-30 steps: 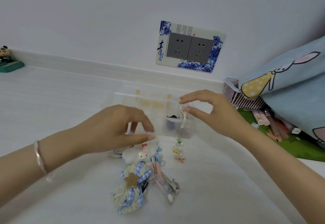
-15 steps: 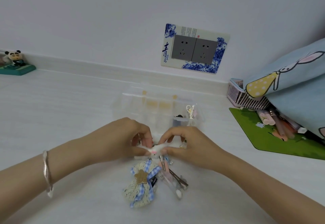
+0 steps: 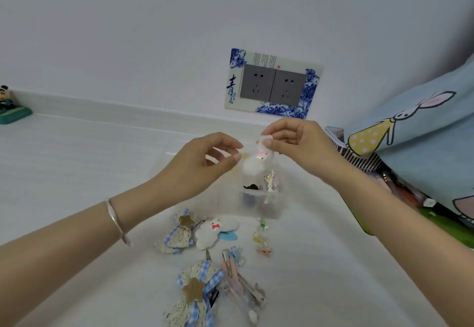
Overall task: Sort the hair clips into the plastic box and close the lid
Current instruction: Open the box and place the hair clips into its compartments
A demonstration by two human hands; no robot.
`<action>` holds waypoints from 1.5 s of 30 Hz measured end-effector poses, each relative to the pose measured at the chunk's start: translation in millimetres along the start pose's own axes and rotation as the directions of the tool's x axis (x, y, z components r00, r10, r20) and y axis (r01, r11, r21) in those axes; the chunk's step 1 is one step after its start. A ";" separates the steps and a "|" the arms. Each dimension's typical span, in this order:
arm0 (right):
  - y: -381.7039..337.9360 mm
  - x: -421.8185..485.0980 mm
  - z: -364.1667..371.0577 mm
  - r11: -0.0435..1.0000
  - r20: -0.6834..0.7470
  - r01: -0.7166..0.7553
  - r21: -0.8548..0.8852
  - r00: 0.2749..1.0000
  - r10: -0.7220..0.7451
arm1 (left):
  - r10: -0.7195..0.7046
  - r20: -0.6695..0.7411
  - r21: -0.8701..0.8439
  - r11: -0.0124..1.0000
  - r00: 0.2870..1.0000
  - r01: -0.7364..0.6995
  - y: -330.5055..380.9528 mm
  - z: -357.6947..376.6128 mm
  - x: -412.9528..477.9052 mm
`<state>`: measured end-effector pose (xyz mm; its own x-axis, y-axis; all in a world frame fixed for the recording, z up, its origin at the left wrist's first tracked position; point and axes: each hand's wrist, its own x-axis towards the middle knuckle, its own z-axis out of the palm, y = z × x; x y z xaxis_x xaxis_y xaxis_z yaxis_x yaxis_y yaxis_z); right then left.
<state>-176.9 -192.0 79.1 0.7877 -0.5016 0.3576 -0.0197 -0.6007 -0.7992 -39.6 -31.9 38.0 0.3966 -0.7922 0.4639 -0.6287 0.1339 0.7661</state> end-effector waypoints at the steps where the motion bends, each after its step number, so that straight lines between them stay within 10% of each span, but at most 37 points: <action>1: 2.4 6.9 -2.5 0.998 0.034 0.003 -0.064 0.999 -0.001 | -0.009 -0.020 0.002 1.000 1.000 0.009 -2.5 0.0 3.1; 10: 27.3 28.3 13.3 0.940 0.352 0.086 -0.330 0.935 0.037 | 0.020 0.032 0.124 0.992 0.999 -0.024 -13.5 7.3 11.5; 23: 41.4 11.7 -14.1 0.821 0.242 0.144 -0.553 0.970 -0.007 | 0.091 0.366 0.456 0.850 0.926 -0.264 -21.2 22.9 11.6; 45: 45.0 9.5 -16.6 0.910 0.377 -0.011 -0.415 0.908 0.183 | 0.200 0.404 0.390 0.845 0.893 -0.366 -10.0 31.5 11.7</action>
<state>-180.5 -234.1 54.5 0.9437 -0.3309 -0.0037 -0.2823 -0.7992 -0.5306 -49.7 -61.2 21.7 -0.0422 -0.9207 0.3879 -0.9371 0.1711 0.3042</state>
